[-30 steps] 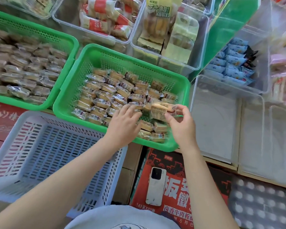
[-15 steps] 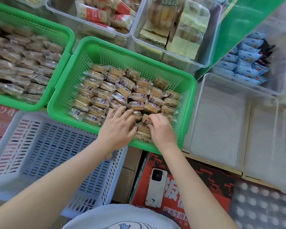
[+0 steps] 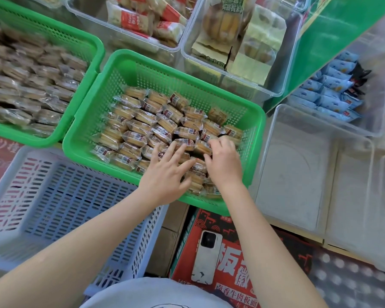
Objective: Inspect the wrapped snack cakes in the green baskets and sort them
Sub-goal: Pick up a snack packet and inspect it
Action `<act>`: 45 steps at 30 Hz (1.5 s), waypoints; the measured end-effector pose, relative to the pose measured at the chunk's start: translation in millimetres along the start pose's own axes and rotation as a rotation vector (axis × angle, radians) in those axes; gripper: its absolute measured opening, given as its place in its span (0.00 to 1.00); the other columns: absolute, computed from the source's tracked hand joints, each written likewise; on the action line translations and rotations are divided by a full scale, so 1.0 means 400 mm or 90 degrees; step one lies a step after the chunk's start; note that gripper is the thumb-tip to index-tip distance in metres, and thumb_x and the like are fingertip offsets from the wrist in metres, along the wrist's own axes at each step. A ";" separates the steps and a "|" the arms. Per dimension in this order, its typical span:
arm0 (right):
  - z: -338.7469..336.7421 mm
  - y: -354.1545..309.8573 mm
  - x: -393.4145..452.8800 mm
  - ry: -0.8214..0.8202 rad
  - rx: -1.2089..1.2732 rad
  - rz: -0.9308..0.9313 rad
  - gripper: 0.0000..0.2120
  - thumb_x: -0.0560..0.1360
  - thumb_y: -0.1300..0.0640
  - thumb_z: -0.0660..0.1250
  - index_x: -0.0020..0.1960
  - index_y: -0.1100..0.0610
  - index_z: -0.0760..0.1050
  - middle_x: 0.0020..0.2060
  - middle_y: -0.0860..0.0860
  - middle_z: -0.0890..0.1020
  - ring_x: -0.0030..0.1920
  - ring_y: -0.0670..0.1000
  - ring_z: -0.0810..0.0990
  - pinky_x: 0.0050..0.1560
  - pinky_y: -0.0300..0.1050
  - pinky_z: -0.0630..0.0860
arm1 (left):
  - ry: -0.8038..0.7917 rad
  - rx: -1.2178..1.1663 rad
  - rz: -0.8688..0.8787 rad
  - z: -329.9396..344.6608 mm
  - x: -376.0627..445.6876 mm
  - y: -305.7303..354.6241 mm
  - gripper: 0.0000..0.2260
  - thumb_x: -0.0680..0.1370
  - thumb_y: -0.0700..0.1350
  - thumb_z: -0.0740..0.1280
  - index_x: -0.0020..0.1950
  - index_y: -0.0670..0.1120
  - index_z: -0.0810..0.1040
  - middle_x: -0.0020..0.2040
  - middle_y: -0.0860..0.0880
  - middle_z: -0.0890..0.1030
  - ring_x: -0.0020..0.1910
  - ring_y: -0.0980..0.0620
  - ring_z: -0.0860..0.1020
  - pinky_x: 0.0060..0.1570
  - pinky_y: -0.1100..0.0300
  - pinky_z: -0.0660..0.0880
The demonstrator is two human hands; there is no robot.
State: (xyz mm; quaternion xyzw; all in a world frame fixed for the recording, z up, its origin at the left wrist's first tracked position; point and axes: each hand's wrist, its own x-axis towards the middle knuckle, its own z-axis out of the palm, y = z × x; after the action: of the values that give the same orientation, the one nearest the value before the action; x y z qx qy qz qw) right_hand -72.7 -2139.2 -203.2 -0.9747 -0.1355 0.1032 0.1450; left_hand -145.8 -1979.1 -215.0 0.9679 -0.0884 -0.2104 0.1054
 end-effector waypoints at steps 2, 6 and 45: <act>0.013 -0.006 0.013 -0.015 -0.053 -0.008 0.14 0.77 0.57 0.70 0.60 0.59 0.75 0.56 0.54 0.75 0.58 0.55 0.73 0.54 0.48 0.72 | -0.009 -0.001 -0.002 -0.001 0.002 0.000 0.27 0.82 0.63 0.46 0.81 0.60 0.54 0.83 0.47 0.43 0.82 0.45 0.39 0.76 0.35 0.36; 0.039 -0.022 0.029 0.012 -0.144 0.012 0.11 0.75 0.61 0.71 0.56 0.59 0.76 0.54 0.55 0.75 0.53 0.56 0.74 0.49 0.47 0.72 | -0.012 -0.003 -0.005 -0.001 0.001 0.001 0.27 0.82 0.62 0.47 0.81 0.59 0.55 0.83 0.47 0.45 0.82 0.44 0.42 0.76 0.36 0.36; -0.052 0.009 -0.032 0.013 0.143 0.088 0.05 0.83 0.62 0.57 0.47 0.58 0.66 0.40 0.52 0.74 0.39 0.54 0.72 0.35 0.44 0.67 | -0.011 -0.020 0.000 -0.015 -0.008 0.002 0.26 0.82 0.58 0.51 0.81 0.57 0.56 0.83 0.46 0.50 0.82 0.45 0.45 0.77 0.38 0.37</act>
State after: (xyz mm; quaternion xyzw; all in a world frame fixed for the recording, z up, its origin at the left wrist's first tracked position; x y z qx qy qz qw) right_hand -79.1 -2151.5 -182.8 -0.9602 -0.0542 0.1178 0.2473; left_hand -146.3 -1978.2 -208.2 0.9641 -0.0862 -0.2204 0.1201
